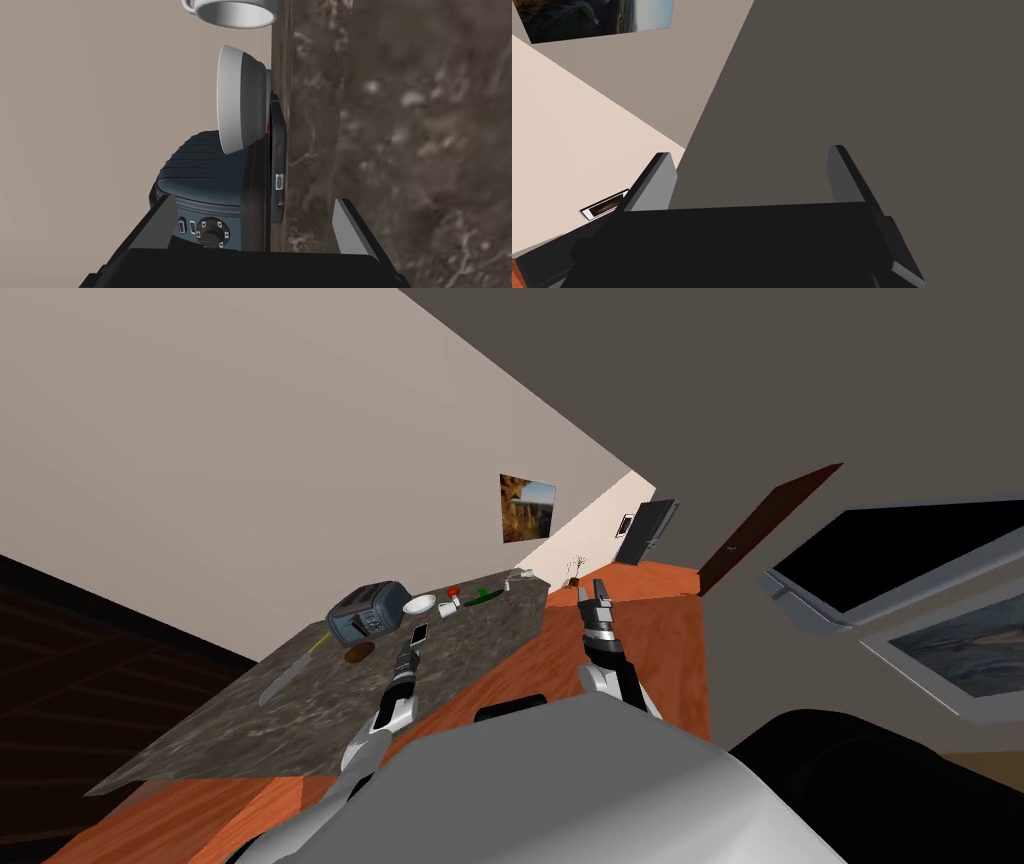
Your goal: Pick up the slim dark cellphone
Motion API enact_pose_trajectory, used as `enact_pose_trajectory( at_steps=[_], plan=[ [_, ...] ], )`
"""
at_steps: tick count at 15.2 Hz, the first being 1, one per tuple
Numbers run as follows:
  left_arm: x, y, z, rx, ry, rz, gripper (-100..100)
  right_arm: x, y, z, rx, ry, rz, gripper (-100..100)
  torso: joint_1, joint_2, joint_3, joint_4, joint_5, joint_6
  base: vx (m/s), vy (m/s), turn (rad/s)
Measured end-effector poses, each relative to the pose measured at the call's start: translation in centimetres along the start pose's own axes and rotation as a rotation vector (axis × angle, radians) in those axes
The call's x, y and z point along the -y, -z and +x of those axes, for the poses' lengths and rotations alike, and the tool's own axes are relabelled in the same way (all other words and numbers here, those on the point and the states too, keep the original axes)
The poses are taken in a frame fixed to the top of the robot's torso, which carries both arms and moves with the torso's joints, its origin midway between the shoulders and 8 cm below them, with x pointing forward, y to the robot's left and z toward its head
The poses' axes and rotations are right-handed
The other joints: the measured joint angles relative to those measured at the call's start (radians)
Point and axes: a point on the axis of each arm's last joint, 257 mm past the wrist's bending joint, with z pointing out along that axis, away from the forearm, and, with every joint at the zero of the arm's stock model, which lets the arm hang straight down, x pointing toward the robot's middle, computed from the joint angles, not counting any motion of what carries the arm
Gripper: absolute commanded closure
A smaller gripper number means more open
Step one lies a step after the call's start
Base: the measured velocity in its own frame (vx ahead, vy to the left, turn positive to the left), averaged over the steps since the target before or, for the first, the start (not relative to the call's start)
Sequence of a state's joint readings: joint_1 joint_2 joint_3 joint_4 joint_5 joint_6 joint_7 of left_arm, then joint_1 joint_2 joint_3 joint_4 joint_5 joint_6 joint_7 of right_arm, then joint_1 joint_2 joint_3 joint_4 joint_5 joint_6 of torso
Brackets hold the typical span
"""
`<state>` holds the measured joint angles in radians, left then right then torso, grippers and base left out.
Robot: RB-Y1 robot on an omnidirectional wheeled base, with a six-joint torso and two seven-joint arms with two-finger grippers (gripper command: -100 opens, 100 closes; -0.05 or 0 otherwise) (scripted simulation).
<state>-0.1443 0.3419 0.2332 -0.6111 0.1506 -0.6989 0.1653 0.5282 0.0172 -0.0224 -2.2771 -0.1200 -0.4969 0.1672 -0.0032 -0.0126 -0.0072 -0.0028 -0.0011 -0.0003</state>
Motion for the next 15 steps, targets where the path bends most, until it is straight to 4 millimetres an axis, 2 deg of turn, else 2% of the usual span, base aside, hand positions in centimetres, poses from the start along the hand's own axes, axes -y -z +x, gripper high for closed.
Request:
enact_pose_trajectory(
  at_steps=[15],
  plan=[
    [0.7,3.0,-8.3,-0.051,0.011,0.004,-100,0.0,0.0,0.0,0.0,0.0,0.0,0,0.0,0.0,0.0,0.0,0.0,0.0,0.092,-0.088,0.042]
  ],
)
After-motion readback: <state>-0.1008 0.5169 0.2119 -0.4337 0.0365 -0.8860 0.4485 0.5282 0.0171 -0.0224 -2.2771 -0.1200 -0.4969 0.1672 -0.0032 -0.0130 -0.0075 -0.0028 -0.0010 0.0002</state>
